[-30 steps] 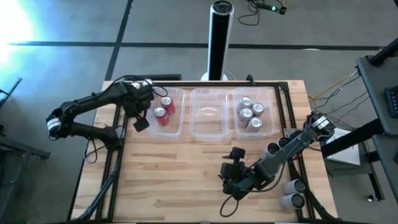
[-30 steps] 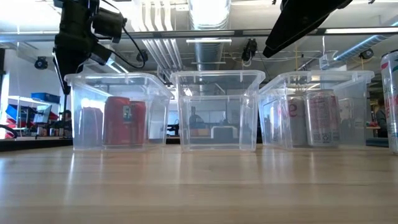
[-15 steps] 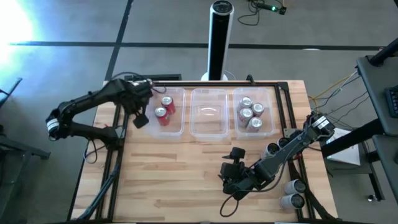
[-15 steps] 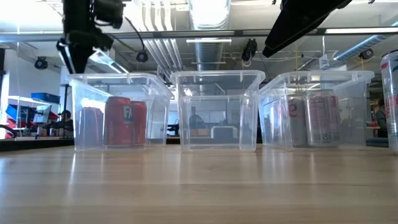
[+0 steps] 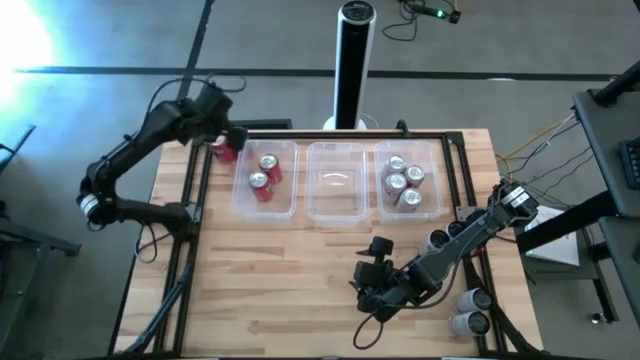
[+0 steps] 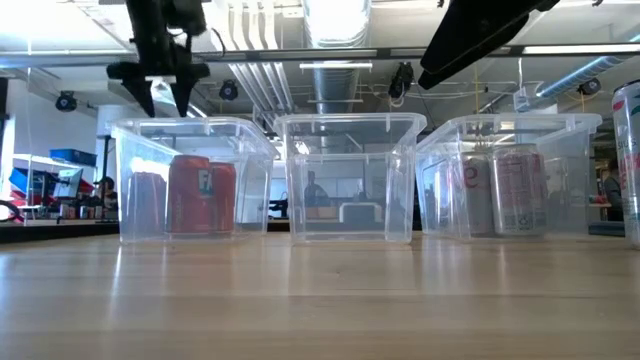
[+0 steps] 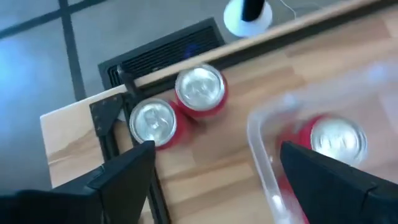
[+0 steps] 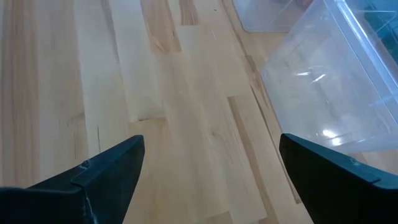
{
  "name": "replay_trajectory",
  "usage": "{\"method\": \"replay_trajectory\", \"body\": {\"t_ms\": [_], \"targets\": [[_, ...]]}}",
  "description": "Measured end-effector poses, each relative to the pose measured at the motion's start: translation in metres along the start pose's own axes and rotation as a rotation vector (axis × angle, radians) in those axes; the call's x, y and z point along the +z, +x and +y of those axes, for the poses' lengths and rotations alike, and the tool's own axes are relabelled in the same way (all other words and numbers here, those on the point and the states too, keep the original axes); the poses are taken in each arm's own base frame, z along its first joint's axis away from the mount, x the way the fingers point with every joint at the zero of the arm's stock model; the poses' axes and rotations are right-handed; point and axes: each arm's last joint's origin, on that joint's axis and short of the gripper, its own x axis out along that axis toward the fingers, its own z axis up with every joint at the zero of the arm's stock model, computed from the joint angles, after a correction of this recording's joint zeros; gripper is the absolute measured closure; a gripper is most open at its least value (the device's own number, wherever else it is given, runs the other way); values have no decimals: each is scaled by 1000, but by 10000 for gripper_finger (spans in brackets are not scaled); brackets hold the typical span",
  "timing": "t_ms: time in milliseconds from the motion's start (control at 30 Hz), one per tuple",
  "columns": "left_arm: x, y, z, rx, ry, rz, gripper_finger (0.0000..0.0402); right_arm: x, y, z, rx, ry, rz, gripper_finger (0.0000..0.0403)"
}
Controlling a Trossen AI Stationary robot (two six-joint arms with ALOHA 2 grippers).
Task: Sort soda cans
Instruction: Put the left red soda can into the left transparent bin
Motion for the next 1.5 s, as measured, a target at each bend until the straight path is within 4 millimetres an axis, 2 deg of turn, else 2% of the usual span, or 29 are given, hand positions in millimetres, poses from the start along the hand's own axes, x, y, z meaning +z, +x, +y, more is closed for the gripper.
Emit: {"method": "replay_trajectory", "body": {"t_ms": [267, 400, 567, 800, 1267, 1500], "targets": [[32, 31, 18, 80, -169, 70, 67, 0, 0, 0, 1, 1, 0, 35], [41, 44, 14, 23, -62, 134, 67, -1, 0, 0, 0, -1, 2, 35], [38, 51, 15, 86, 33, 211, 67, -3, 1, 0, -4, -7, 9, 35], [28, 61, 22, 128, -68, 227, 61, -6, 3, -1, -9, -6, 18, 35], [29, 70, 23, 136, -155, 180, 59, -8, 4, -1, -8, 37, 22, 35], [26, 77, 24, 143, -188, 174, 44, -18, 5, 2, 4, 41, 51, 35]]}}
